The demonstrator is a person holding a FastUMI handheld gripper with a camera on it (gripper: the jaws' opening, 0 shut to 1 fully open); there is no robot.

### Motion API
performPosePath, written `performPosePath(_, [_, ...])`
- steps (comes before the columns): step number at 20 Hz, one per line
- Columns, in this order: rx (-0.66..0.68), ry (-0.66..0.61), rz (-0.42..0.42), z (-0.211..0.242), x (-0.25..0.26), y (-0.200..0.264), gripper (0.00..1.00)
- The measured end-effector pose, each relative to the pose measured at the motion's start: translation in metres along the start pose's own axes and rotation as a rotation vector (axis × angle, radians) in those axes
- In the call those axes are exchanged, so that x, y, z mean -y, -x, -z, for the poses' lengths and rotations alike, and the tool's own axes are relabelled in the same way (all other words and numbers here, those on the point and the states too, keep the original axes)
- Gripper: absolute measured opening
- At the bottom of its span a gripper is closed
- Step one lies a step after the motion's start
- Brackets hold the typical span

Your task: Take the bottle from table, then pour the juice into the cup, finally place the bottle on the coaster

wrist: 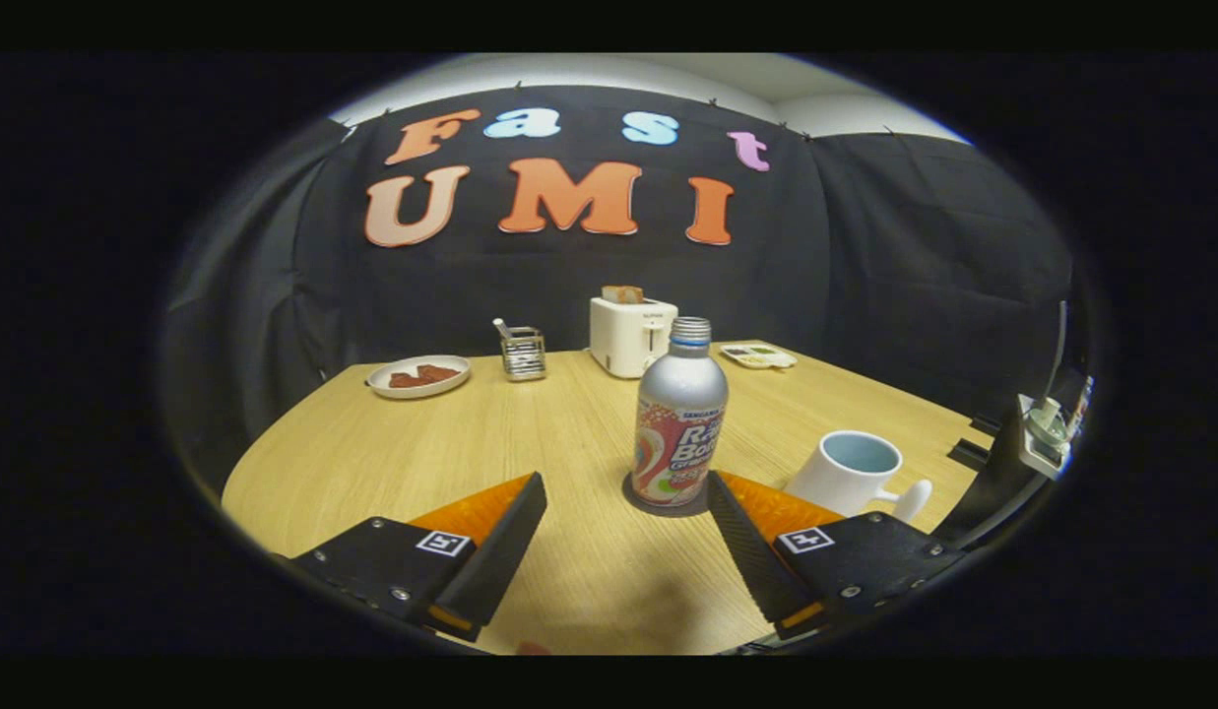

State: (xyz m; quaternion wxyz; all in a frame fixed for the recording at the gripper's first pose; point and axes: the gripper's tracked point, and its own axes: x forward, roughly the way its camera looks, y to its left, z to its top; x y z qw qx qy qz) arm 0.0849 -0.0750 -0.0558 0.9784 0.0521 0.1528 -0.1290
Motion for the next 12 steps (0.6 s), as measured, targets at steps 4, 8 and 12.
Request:
performPosePath(4, [0.094, -0.052, -0.123, -0.015, -0.036, 0.047, 0.97])
performPosePath(8, [0.141, -0.07, -0.2, -0.011, -0.054, 0.084, 0.97])
performPosePath(12, [0.162, -0.049, -0.245, 0.0, -0.065, 0.1, 0.97])
